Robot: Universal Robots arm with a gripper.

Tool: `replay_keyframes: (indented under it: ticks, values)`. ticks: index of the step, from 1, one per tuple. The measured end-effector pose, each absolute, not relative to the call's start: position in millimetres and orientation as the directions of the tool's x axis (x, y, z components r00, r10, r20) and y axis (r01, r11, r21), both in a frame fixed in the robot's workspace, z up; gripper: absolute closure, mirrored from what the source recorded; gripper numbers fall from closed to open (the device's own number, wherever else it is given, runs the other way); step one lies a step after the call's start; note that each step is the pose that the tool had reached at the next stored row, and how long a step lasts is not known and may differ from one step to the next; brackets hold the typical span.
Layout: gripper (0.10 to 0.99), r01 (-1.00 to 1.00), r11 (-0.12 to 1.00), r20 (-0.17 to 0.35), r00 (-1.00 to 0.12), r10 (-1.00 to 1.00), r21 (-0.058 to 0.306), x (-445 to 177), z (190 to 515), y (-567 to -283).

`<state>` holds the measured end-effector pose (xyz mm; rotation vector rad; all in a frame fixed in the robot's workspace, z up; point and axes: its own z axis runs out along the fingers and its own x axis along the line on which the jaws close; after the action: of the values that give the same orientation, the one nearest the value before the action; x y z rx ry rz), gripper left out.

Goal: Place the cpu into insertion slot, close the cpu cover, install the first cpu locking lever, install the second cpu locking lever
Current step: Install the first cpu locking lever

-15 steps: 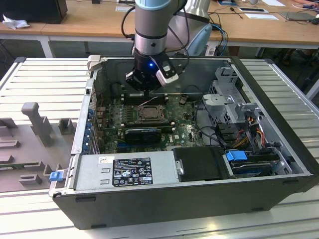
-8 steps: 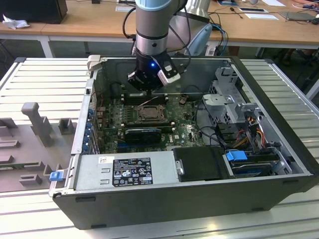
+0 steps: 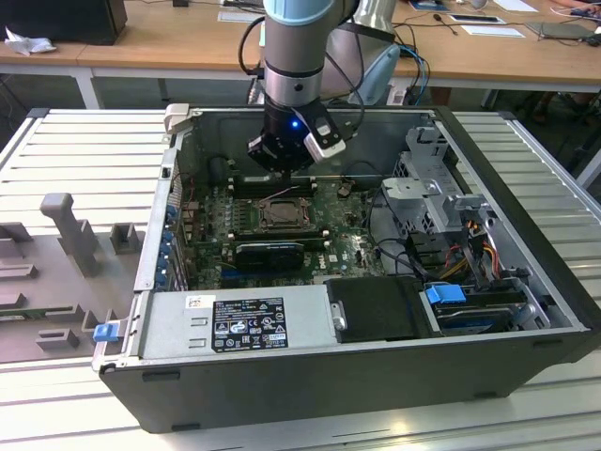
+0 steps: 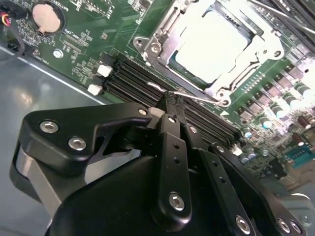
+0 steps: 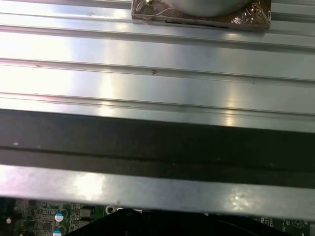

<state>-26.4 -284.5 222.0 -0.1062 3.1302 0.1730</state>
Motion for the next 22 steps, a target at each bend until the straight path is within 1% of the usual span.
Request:
replay_keyframes:
  ticks: [22]
  values:
    - [0.980,-0.067,0.992,-0.009,-0.998,-0.066,0.110,-16,206,-287]
